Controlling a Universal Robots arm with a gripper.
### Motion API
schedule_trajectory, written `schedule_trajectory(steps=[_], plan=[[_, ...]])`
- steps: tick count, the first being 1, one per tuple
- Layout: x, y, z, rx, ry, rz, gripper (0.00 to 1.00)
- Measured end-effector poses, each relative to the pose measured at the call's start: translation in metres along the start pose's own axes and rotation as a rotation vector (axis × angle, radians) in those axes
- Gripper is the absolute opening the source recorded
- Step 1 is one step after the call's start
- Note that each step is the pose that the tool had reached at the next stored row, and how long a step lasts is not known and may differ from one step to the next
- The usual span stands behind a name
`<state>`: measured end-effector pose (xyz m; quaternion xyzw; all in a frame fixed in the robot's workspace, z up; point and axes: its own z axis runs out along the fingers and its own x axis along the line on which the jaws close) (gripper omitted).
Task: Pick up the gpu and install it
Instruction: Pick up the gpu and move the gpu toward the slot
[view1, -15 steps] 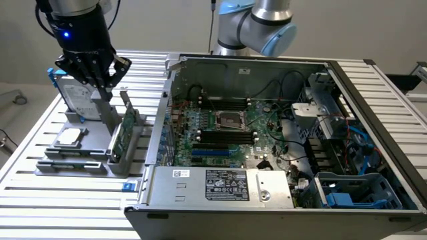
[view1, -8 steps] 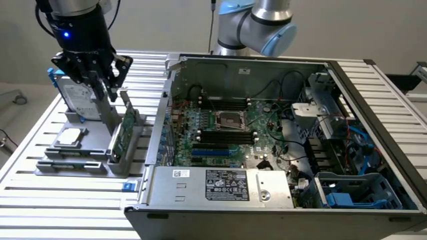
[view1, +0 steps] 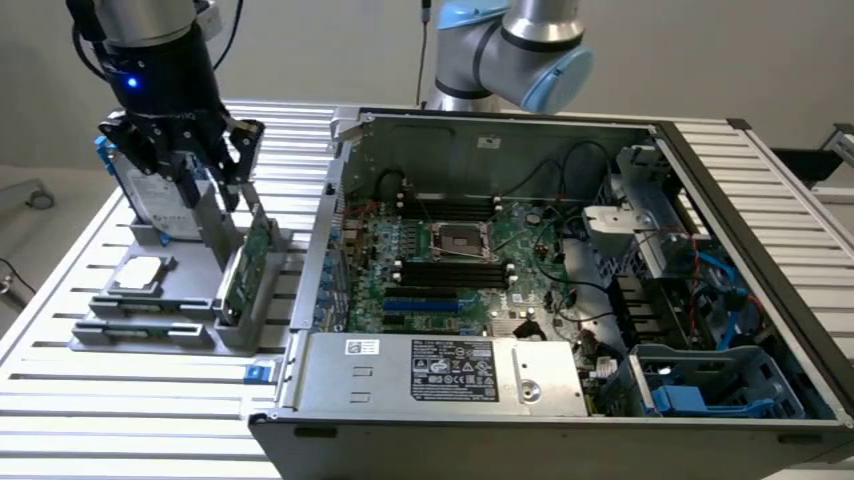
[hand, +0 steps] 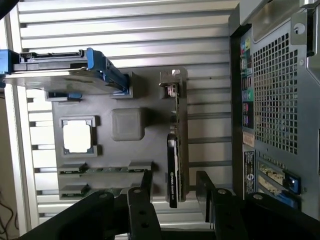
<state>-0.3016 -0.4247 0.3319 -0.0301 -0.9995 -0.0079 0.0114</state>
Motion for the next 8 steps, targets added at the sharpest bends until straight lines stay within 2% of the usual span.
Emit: schedule_trajectory(steps=[8], plan=[[0.0, 0.0004, 0.0146, 0.0009, 0.0004, -0.036, 0.48]])
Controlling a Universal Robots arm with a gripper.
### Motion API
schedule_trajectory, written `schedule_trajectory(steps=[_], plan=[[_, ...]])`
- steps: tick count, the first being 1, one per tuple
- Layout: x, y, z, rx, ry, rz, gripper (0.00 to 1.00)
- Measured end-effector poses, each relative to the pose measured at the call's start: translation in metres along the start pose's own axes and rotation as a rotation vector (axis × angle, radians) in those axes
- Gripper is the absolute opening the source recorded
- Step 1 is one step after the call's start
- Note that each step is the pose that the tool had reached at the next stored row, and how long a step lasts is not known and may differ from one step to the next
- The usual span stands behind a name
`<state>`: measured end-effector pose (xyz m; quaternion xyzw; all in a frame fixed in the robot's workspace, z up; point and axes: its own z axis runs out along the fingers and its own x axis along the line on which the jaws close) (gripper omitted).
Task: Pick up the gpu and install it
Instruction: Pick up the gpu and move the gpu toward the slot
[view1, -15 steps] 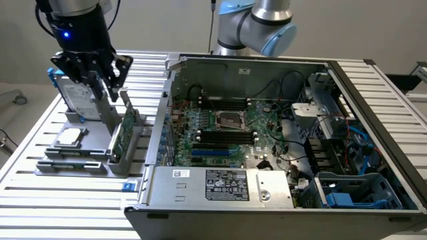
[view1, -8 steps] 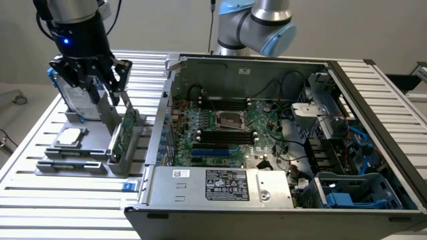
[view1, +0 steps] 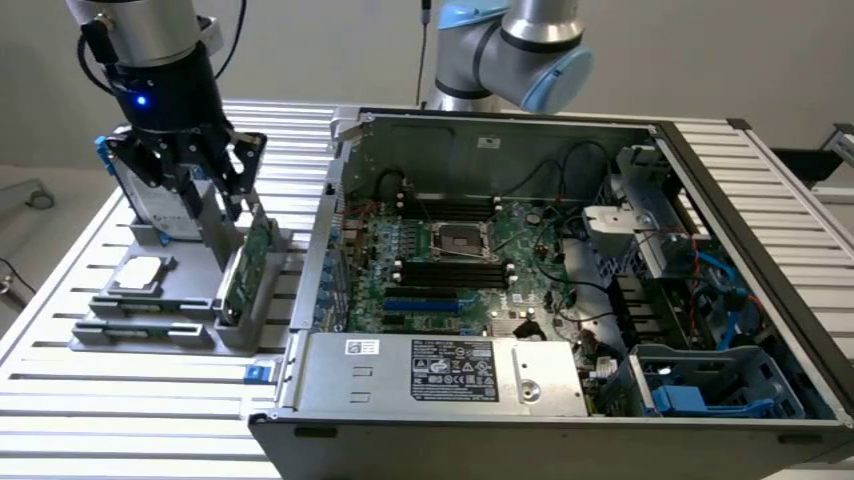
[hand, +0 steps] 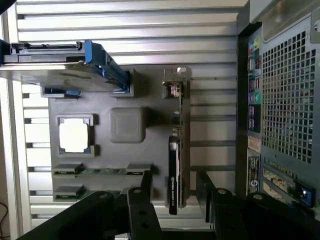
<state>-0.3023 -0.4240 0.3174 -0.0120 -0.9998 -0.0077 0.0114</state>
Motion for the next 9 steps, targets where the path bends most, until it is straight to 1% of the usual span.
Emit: schedule_trajectory(steps=[9], plan=[[0.0, -0.0002, 0.0164, 0.0, -0.0008, -0.003, 0.48]])
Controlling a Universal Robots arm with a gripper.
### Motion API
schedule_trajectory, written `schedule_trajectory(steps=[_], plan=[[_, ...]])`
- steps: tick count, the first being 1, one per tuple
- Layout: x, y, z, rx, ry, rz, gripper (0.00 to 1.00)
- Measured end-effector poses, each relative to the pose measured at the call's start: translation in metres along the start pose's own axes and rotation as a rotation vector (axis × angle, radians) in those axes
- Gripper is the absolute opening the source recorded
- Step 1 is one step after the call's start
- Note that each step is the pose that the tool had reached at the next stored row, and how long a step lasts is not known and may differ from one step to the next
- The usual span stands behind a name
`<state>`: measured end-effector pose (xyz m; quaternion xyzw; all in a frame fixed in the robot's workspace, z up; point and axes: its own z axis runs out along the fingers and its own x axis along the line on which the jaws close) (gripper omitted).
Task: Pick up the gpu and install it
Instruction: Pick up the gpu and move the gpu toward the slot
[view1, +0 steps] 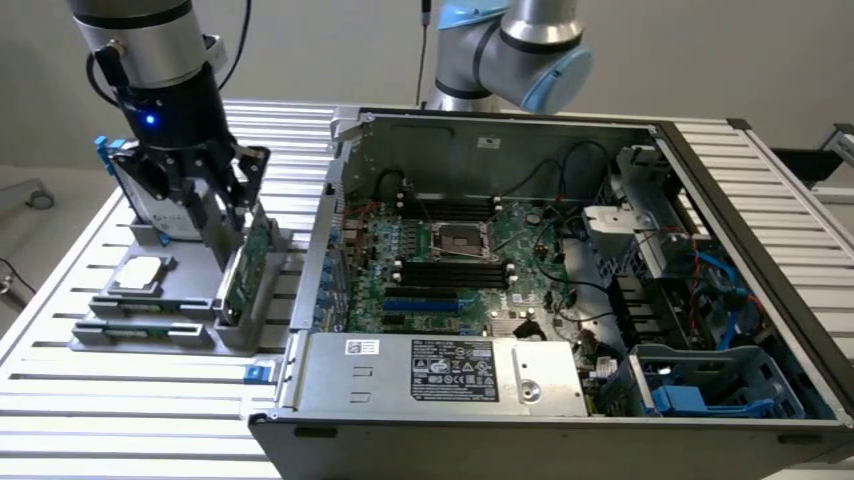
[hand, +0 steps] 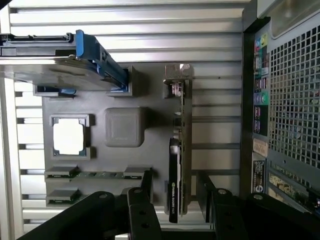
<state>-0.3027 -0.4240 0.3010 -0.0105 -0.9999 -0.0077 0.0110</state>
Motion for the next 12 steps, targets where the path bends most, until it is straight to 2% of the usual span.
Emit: schedule_trajectory(steps=[12], plan=[[0.0, 0.0001, 0.0219, 0.0002, -0.0009, -0.007, 0.48]])
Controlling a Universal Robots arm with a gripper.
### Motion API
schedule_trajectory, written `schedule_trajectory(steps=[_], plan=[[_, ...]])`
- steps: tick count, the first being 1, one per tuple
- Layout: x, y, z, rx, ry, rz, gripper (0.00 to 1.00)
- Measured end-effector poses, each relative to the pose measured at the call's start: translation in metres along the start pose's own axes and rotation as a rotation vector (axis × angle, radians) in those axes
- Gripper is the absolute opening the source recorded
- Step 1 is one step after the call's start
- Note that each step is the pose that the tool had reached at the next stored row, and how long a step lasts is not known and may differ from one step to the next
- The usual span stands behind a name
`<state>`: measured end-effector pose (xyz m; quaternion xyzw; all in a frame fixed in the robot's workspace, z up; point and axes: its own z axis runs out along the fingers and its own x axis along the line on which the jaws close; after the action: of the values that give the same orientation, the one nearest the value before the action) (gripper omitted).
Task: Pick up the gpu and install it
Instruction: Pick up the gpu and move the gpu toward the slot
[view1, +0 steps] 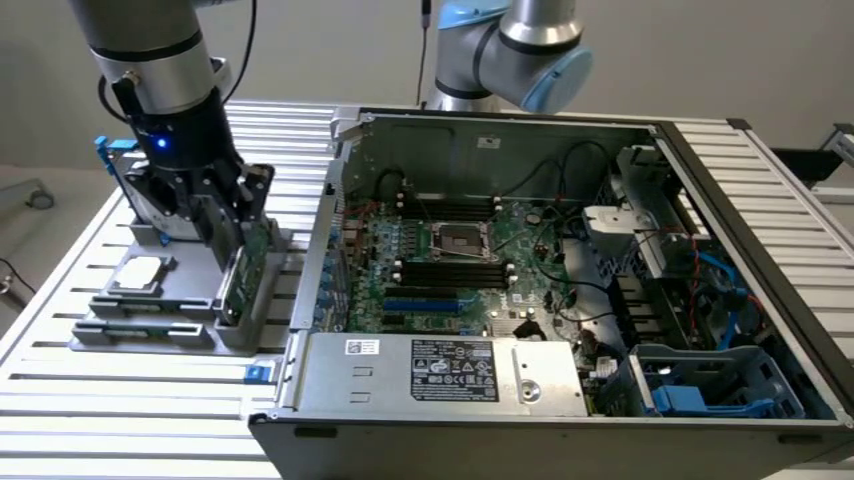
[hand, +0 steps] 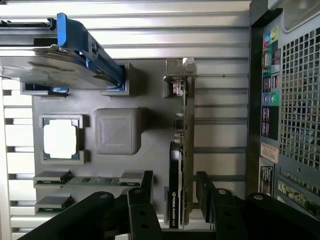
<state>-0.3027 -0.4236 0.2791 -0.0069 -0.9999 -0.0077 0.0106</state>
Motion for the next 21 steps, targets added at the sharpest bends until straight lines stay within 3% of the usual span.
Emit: schedule_trajectory(steps=[12, 15, 19, 21], plan=[[0.0, 0.0023, 0.0218, 0.0046, -0.0029, -0.006, 0.48], [-0.001, 0.0022, 0.0263, 0.0063, -0.0098, -0.007, 0.48], [0.0, 0.0021, 0.0303, 0.0061, -0.0279, -0.007, 0.48], [0.001, 0.0021, 0.0317, 0.006, -0.0292, -0.007, 0.48]])
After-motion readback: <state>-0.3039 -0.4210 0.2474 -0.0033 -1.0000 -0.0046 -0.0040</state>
